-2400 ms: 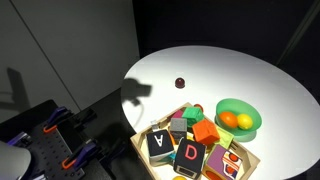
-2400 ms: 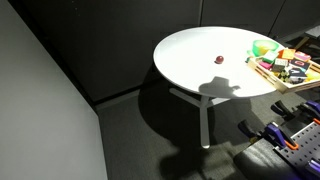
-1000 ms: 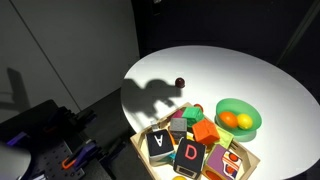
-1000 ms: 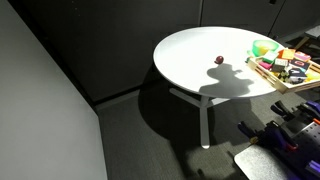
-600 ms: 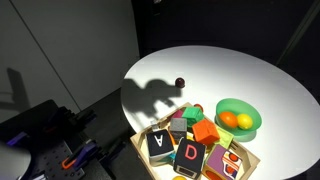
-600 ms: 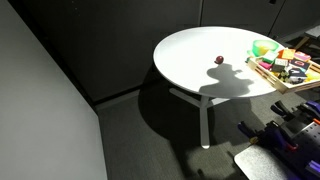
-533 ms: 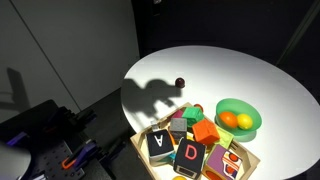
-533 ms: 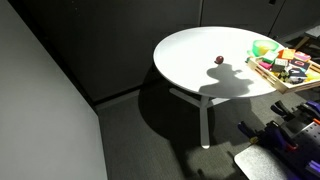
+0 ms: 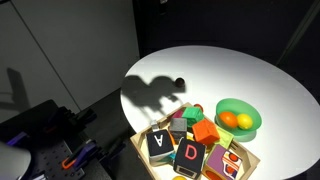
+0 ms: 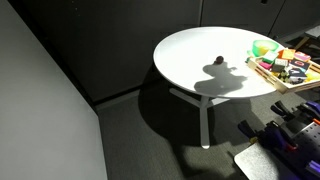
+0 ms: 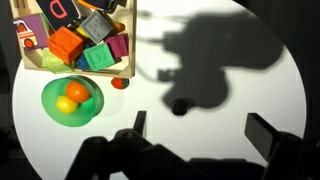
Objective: Put the toy plum in the bowl
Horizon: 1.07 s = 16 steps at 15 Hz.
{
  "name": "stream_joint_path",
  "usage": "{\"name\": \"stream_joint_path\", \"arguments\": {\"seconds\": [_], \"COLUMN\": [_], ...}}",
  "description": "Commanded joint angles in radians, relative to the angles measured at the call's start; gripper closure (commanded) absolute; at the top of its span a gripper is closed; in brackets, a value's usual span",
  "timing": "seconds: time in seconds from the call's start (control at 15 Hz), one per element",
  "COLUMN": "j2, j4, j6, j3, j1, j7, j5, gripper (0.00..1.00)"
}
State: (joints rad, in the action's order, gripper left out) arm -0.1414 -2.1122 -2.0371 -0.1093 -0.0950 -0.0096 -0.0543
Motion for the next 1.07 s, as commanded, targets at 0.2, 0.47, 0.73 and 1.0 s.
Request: {"name": "stream_joint_path", "arguments": {"seconds": [0.2,0.47,0.73,1.0], "j2": [0.158,0.275,0.392,0.501], "j4": [0.162,0.250,0.338,0.433], "j6": [0.021,0.035,0.045,0.063], "j3": [-0.003,-0.002,0.000,0.001], "j1": [-0.003,-0.012,-0.027,-0.041], "j7": [-0.055,-0.076,-0.075,-0.056], "j5": [0.028,0.034,0.054,0.062], "gripper": [0.00,0.00,0.00,0.00]}}
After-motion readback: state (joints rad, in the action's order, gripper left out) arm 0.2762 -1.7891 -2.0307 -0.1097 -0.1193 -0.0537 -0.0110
